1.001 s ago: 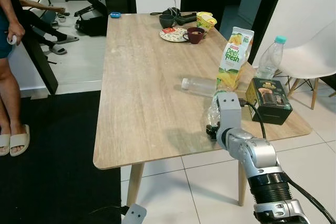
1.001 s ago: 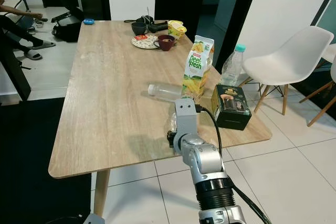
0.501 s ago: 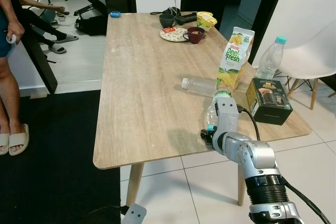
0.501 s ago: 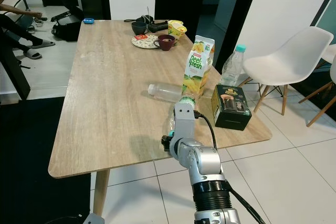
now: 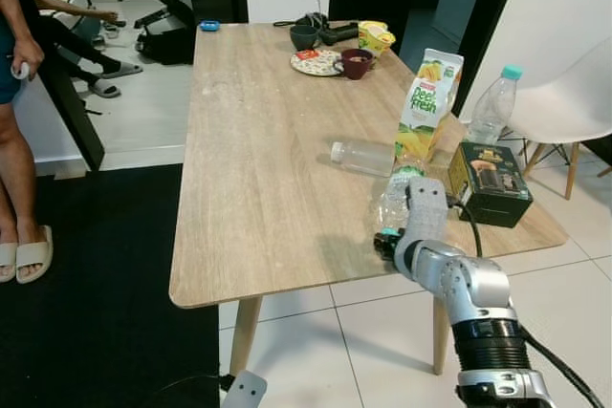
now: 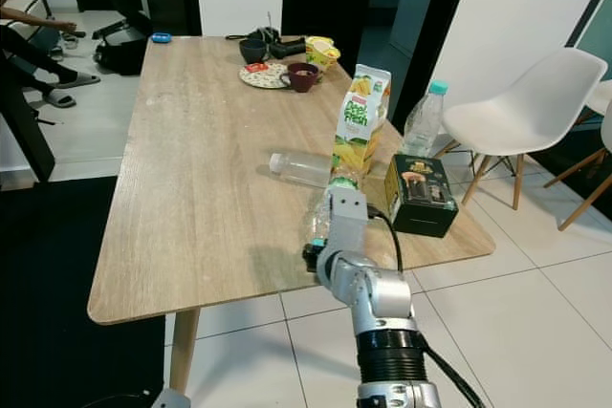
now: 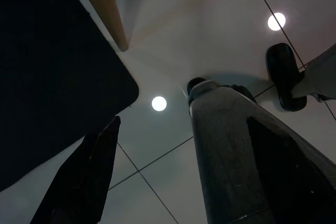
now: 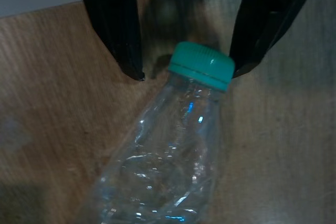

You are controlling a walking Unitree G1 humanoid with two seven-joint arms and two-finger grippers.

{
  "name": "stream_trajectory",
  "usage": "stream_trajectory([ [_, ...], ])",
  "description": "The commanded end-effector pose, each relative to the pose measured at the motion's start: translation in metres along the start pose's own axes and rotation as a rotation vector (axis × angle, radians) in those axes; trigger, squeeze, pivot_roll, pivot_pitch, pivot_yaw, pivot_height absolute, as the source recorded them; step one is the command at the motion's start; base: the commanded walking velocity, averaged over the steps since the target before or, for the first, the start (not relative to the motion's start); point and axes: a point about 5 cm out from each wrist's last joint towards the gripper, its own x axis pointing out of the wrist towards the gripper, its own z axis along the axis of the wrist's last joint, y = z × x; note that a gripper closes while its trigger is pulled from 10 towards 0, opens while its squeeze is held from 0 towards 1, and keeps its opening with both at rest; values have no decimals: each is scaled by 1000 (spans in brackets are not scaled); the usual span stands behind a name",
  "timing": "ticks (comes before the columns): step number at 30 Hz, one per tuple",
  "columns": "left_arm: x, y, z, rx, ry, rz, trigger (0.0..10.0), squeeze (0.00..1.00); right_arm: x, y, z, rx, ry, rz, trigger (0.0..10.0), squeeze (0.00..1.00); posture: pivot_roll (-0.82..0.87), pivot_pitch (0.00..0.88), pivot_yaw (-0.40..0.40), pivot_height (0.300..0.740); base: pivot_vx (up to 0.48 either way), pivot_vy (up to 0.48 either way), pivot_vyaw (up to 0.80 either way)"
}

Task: Restocking fridge

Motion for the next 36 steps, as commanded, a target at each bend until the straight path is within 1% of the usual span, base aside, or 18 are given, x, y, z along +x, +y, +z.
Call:
stream_trajectory([
  [1, -1, -15, -19, -24, 75, -43, 10000, 0, 2, 8, -6, 28, 15, 15, 10000, 1000, 30, 0, -88, 740, 0, 0, 0],
  [5, -2, -15, -19, -25, 74, -43, 10000, 0, 3, 7, -6, 36, 11, 4, 10000, 1000, 30, 0, -87, 740, 0, 0, 0],
  [6, -2, -15, -19, -25, 74, -43, 10000, 0, 3, 8, -5, 41, 12, 1, 10000, 969, 30, 0, -87, 740, 0, 0, 0],
  [7, -2, -15, -19, -25, 74, -44, 10000, 0, 3, 8, -5, 46, 15, 1, 10000, 0, 29, 0, -86, 740, 0, 0, 0],
  [13, -1, -15, -19, -24, 74, -45, 10000, 0, 3, 11, -6, 64, 24, 9, 10000, 0, 29, 0, -87, 740, 0, 0, 0],
  [15, -1, -15, -19, -24, 74, -45, 10000, 0, 3, 13, -6, 93, 32, 21, 10000, 0, 28, 0, -87, 740, 0, 0, 0],
  [22, -1, -15, -18, -24, 74, -45, 10000, 0, 4, 18, -8, 148, 44, 40, 10000, 0, 30, 0, -87, 740, 0, 0, 0],
  [26, -1, -15, -18, -24, 74, -45, 10000, 0, 4, 18, -8, 150, 43, 38, 10000, 0, 30, 0, -86, 740, 0, 0, 0],
  [27, -1, -15, -18, -25, 73, -46, 10000, 0, 4, 18, -8, 132, 36, 26, 10000, 0, 30, 0, -87, 740, 0, 0, 0],
  [29, -1, -15, -18, -26, 73, -46, 10000, 0, 4, 18, -8, 126, 34, 23, 10000, 0, 30, 0, -88, 740, 0, 0, 0],
  [30, -1, -15, -19, -27, 73, -45, 10000, 0, 5, 18, -8, 120, 32, 21, 9373, 0, 30, 0, -88, 740, 0, 0, 0],
  [31, -1, -15, -19, -28, 74, -45, 10000, 0, 5, 18, -9, 120, 33, 23, 4706, 0, 30, 0, -88, 740, 0, 0, 0],
  [33, -1, -15, -19, -28, 74, -45, 10000, 0, 5, 19, -9, 120, 33, 24, 4706, 0, 30, 0, -88, 740, 0, 0, 0],
  [34, -1, -15, -19, -28, 74, -45, 10000, 0, 4, 20, -9, 120, 32, 29, 0, 0, 30, 0, -88, 740, 0, 0, 0],
  [36, -1, -15, -19, -28, 74, -45, 10000, 0, 4, 22, -9, 113, 30, 32, 0, 0, 30, 0, -88, 740, 0, 0, 0],
])
